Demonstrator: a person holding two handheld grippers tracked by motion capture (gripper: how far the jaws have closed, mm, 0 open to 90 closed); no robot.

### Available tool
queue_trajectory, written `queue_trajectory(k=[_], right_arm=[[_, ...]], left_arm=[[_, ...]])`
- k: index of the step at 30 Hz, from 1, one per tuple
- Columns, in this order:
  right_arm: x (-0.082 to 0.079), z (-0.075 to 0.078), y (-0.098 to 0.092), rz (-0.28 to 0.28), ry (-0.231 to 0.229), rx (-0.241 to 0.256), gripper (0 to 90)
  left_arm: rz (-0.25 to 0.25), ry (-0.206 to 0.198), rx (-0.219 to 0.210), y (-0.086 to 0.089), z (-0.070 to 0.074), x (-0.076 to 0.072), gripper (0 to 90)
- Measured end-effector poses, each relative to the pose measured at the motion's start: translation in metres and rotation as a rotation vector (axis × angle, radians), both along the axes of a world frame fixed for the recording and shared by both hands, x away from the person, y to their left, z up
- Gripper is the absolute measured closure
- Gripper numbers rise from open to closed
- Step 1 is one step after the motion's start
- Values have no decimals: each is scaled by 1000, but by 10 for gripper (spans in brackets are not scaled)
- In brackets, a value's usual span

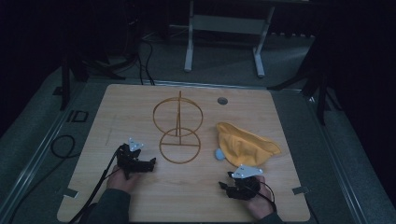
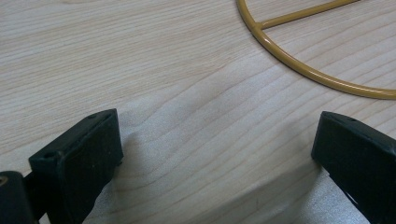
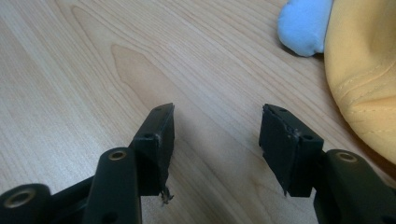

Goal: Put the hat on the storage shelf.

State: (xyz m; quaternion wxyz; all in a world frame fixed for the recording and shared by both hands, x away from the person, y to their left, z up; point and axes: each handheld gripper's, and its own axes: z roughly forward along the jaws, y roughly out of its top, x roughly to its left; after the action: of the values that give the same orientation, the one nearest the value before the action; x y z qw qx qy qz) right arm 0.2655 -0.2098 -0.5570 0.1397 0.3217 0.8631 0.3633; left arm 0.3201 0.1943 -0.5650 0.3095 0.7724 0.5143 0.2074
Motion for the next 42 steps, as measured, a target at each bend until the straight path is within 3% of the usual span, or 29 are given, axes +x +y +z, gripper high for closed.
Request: queue_trajectory(k=[29, 39, 42], right_arm=[[-2, 1, -4, 15, 10, -6, 428], [-6, 7, -8, 64, 27, -71, 445], [-6, 10, -10, 63, 25, -69, 448]], left_arm=[[0, 0, -1, 0, 0, 0, 19], [0, 1, 0, 0, 0, 0, 19], [0, 1, 0, 0, 0, 0, 19]])
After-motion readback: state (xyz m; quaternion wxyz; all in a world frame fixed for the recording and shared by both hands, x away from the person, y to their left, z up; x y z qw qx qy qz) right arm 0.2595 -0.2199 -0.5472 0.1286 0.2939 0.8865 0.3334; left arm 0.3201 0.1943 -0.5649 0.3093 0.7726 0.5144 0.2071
